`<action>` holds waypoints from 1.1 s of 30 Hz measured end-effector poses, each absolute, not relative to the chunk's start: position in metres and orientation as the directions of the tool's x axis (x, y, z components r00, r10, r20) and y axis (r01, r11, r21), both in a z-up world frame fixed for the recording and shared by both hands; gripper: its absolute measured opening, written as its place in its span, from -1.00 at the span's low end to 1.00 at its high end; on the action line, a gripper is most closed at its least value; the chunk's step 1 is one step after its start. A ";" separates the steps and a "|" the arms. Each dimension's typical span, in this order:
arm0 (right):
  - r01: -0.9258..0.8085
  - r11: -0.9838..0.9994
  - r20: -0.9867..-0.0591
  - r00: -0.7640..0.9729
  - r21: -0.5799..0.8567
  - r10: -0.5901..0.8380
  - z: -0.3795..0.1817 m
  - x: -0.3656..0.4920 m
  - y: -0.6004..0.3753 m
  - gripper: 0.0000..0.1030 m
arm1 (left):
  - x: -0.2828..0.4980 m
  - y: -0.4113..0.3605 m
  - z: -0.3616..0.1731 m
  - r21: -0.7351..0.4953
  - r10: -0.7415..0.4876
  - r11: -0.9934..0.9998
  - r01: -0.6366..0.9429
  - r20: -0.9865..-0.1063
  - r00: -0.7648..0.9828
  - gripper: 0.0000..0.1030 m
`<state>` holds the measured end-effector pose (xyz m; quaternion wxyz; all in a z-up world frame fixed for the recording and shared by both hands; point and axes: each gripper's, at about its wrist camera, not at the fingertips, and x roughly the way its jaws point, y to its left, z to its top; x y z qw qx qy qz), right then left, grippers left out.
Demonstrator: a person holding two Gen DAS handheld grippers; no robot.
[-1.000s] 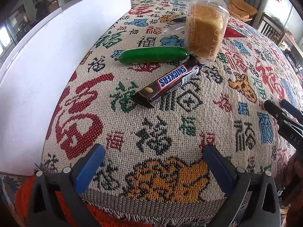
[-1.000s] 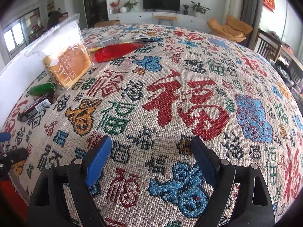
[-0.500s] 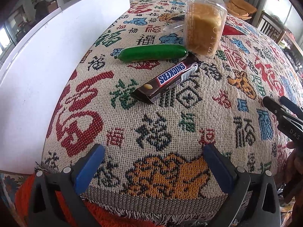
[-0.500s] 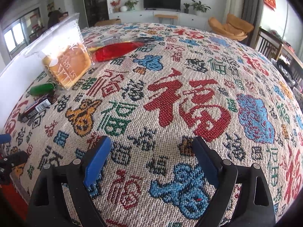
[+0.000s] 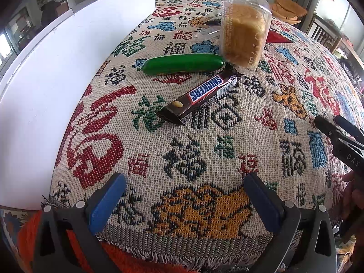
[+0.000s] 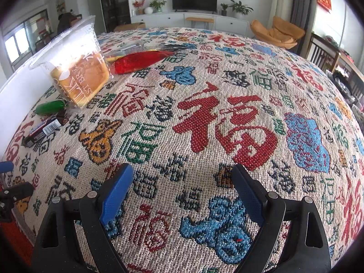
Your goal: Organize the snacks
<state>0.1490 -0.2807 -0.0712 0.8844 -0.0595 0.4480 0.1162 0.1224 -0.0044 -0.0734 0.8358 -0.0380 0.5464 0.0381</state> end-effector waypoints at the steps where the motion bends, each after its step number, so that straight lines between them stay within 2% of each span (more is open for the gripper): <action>1: -0.259 0.966 -0.806 0.572 -0.001 0.152 -0.071 0.149 -0.281 0.77 | 0.122 -0.005 -0.073 -0.022 0.022 0.994 -0.105 -0.916 0.400 1.00; 22: -0.259 0.966 -0.806 0.572 -0.001 0.152 -0.071 0.149 -0.281 0.77 | 0.117 0.006 -0.069 -0.074 -0.010 0.988 -0.135 -0.906 0.424 0.99; 33: -0.259 0.966 -0.806 0.572 -0.002 0.152 -0.071 0.149 -0.281 0.77 | 0.119 0.001 -0.072 -0.047 0.011 0.990 -0.130 -0.912 0.411 0.99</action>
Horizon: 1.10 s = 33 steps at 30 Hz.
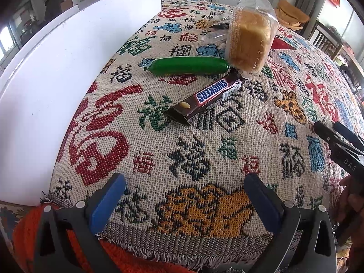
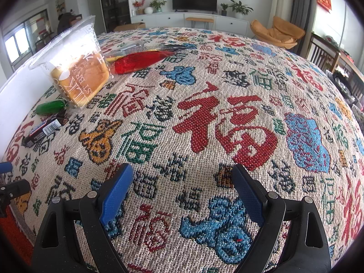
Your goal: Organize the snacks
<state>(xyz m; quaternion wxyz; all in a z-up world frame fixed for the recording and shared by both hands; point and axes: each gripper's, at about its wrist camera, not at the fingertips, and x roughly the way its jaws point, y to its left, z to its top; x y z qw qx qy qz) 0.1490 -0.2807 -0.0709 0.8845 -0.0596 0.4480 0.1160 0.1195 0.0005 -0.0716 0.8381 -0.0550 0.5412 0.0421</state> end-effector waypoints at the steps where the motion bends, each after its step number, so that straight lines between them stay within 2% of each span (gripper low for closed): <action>1: -0.259 0.966 -0.806 0.572 -0.002 0.152 -0.071 0.149 -0.281 0.77 | 0.120 0.000 -0.072 -0.042 0.015 0.991 -0.129 -0.912 0.409 0.99; 28: -0.259 0.966 -0.806 0.572 -0.002 0.152 -0.071 0.149 -0.281 0.77 | 0.117 0.005 -0.069 -0.094 -0.029 0.987 -0.131 -0.902 0.432 0.99; 33: -0.259 0.966 -0.806 0.573 -0.002 0.151 -0.071 0.149 -0.280 0.77 | 0.108 0.006 -0.057 -0.122 -0.050 0.985 -0.118 -0.871 0.489 0.99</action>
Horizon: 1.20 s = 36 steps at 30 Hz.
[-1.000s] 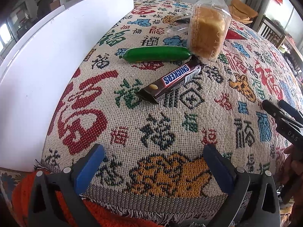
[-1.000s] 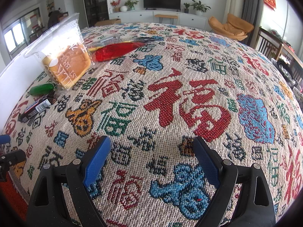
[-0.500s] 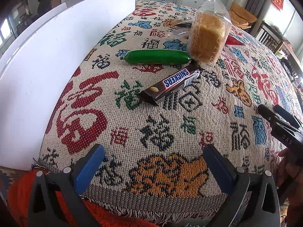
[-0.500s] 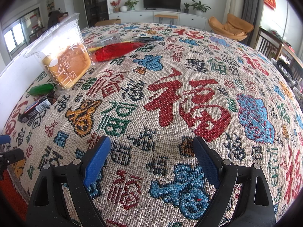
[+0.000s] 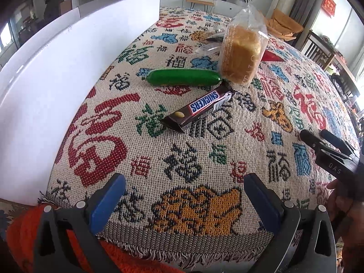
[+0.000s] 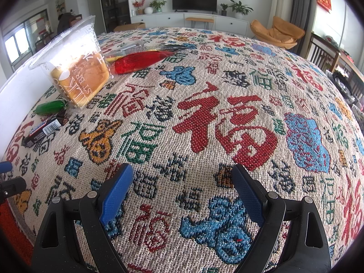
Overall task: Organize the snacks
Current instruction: 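Move the right gripper to the bagged bread loaf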
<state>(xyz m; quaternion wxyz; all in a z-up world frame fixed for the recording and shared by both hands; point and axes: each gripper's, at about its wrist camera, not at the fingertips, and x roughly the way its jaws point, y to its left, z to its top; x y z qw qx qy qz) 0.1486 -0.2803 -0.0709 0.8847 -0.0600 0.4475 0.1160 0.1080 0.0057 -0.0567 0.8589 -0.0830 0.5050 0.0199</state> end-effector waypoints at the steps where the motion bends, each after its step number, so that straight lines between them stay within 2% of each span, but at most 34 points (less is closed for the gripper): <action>1: -0.259 0.966 -0.806 0.572 -0.004 0.150 -0.071 0.149 -0.280 0.77 | 0.104 0.005 -0.052 -0.121 -0.048 0.986 -0.113 -0.861 0.507 0.99; 5: -0.231 0.973 -0.873 0.470 0.020 0.130 -0.057 0.171 -0.272 0.72 | 0.091 0.006 -0.044 -0.108 -0.038 0.989 -0.101 -0.844 0.534 0.99; 9: -0.243 0.927 -0.820 0.438 0.286 0.368 0.006 0.207 -0.239 0.73 | 0.091 0.011 -0.043 -0.129 -0.046 0.985 -0.115 -0.838 0.543 0.99; 12: -0.343 0.881 -0.775 0.437 0.326 0.457 0.048 0.229 -0.182 0.73 | 0.087 0.013 -0.040 -0.134 -0.045 0.984 -0.118 -0.824 0.565 0.99; 15: -0.421 0.863 -0.784 0.417 0.281 0.459 0.062 0.245 -0.122 0.73 | 0.084 0.014 -0.037 -0.136 -0.038 0.983 -0.124 -0.809 0.587 0.99; 20: -0.480 0.872 -0.859 0.405 0.091 0.313 0.041 0.257 -0.059 0.73 | 0.084 0.019 -0.038 -0.159 -0.051 0.978 -0.134 -0.809 0.586 0.99; 25: -0.488 0.872 -0.872 0.444 -0.039 0.209 0.023 0.254 -0.053 0.73 | 0.085 0.017 -0.038 -0.166 -0.063 0.978 -0.125 -0.810 0.583 0.99; 31: -0.465 0.877 -0.874 0.469 -0.123 0.126 0.009 0.250 -0.068 0.73 | 0.087 0.018 -0.040 -0.171 -0.068 0.977 -0.126 -0.813 0.579 0.99; 36: -0.424 0.900 -0.894 0.436 -0.103 0.103 -0.007 0.254 -0.097 0.68 | 0.087 0.017 -0.042 -0.173 -0.071 0.977 -0.125 -0.815 0.576 0.99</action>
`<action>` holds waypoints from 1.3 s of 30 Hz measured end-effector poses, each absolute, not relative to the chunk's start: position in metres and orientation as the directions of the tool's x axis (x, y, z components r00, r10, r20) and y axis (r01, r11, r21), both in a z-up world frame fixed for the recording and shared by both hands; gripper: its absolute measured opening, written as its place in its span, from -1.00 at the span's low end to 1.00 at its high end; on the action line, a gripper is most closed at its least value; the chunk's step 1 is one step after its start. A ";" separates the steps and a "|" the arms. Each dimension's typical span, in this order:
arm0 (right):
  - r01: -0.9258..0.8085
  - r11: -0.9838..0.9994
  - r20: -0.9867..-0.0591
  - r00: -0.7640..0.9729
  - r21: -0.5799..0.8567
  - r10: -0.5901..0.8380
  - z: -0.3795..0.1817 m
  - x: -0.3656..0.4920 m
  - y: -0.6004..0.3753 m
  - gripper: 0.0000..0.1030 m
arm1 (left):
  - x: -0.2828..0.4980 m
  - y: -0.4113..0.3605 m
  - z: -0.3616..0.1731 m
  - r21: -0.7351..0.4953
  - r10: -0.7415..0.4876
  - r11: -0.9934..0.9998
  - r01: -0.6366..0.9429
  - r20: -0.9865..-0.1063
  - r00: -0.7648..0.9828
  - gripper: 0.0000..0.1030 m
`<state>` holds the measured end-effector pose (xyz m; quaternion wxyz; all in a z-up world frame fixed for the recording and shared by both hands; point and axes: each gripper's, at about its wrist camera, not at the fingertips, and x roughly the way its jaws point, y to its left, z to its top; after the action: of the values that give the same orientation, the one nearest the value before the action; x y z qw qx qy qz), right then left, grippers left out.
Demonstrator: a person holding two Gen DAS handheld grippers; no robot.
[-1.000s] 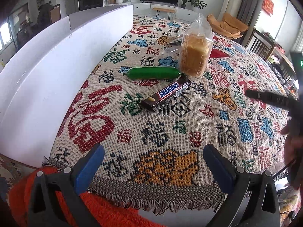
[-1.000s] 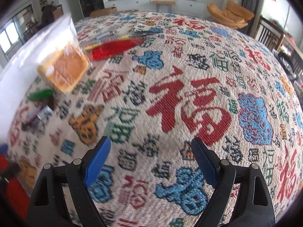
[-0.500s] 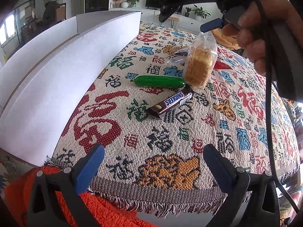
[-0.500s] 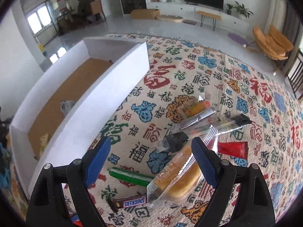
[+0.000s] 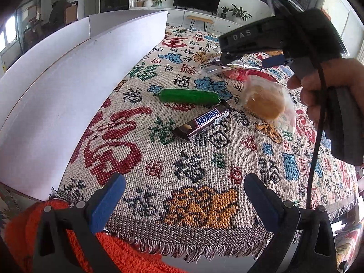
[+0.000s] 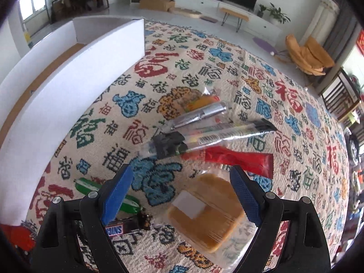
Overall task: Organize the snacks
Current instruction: 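Move the right gripper to the bagged bread loaf, then grasp the bagged bread loaf with the right gripper and lift it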
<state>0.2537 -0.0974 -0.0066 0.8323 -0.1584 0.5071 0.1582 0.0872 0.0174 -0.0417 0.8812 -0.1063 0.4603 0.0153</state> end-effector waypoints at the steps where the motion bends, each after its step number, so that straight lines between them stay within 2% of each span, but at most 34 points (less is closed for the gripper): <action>1: -0.419 0.906 -0.899 0.418 -0.066 0.128 -0.010 0.254 -0.106 0.68 | 0.087 0.017 -0.042 -0.173 -0.072 0.977 -0.124 -0.815 0.575 0.99; 2: -0.415 0.910 -0.904 0.395 -0.018 0.162 -0.014 0.255 -0.114 0.58 | 0.088 0.017 -0.042 -0.173 -0.072 0.977 -0.124 -0.816 0.574 0.99; 3: -0.409 0.912 -0.909 0.372 0.022 0.188 -0.017 0.255 -0.122 -0.25 | 0.088 0.017 -0.043 -0.174 -0.072 0.977 -0.124 -0.816 0.574 0.99; 4: -0.402 0.914 -0.918 0.336 0.062 0.210 -0.023 0.256 -0.129 -0.89 | 0.088 0.018 -0.043 -0.175 -0.073 0.977 -0.124 -0.816 0.574 0.99; 5: -0.378 0.920 -0.925 0.307 0.099 0.226 -0.029 0.257 -0.138 -0.83 | 0.088 0.018 -0.043 -0.176 -0.074 0.976 -0.125 -0.816 0.574 0.99; 7: -0.328 0.926 -0.912 0.292 0.188 0.288 -0.034 0.255 -0.158 -0.95 | 0.088 0.019 -0.044 -0.179 -0.076 0.976 -0.126 -0.815 0.574 0.99; 13: -0.235 0.929 -0.877 0.326 0.287 0.353 -0.031 0.243 -0.214 -0.94 | 0.087 0.021 -0.044 -0.193 -0.086 0.973 -0.127 -0.812 0.578 0.99; 15: -0.204 0.935 -0.875 0.338 0.292 0.347 -0.024 0.240 -0.230 -0.72 | 0.087 0.022 -0.044 -0.205 -0.096 0.971 -0.126 -0.811 0.578 0.99; 16: -0.200 0.937 -0.873 0.350 0.286 0.341 -0.016 0.238 -0.233 -0.60 | 0.087 0.022 -0.045 -0.212 -0.103 0.969 -0.125 -0.812 0.575 0.99; 18: -0.221 0.932 -0.854 0.382 0.286 0.353 0.004 0.239 -0.232 0.36 | 0.090 0.022 -0.047 -0.223 -0.115 0.967 -0.125 -0.818 0.564 0.99; 19: -0.240 0.929 -0.841 0.403 0.282 0.360 0.015 0.239 -0.228 0.42 | 0.091 0.021 -0.048 -0.222 -0.116 0.967 -0.126 -0.822 0.558 0.99; 22: -0.307 0.913 -0.822 0.420 0.270 0.384 0.040 0.249 -0.204 0.42 | 0.094 0.021 -0.050 -0.214 -0.108 0.968 -0.132 -0.826 0.553 0.99; 27: -0.360 0.906 -0.862 0.360 0.224 0.356 0.040 0.266 -0.161 0.39 | 0.088 0.026 -0.047 -0.218 -0.098 0.965 -0.145 -0.815 0.572 0.99; 33: -0.323 0.939 -0.861 0.436 0.121 0.261 0.022 0.245 -0.192 0.39 | 0.089 0.038 -0.050 -0.314 -0.189 0.940 -0.136 -0.807 0.560 0.99; 37: -0.286 0.956 -0.829 0.516 0.071 0.216 0.011 0.205 -0.238 0.39 | 0.094 0.040 -0.043 -0.397 -0.311 0.917 -0.038 -0.771 0.556 0.99; 39: -0.258 0.965 -0.815 0.550 0.044 0.185 0.001 0.182 -0.266 0.39 | 0.104 0.031 -0.032 -0.342 -0.321 0.937 0.070 -0.766 0.558 0.99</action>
<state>0.1817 -0.2661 0.0012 0.8793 -0.0403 0.4574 0.1260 0.1042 0.0308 -0.0317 0.8717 -0.1375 0.4568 -0.1122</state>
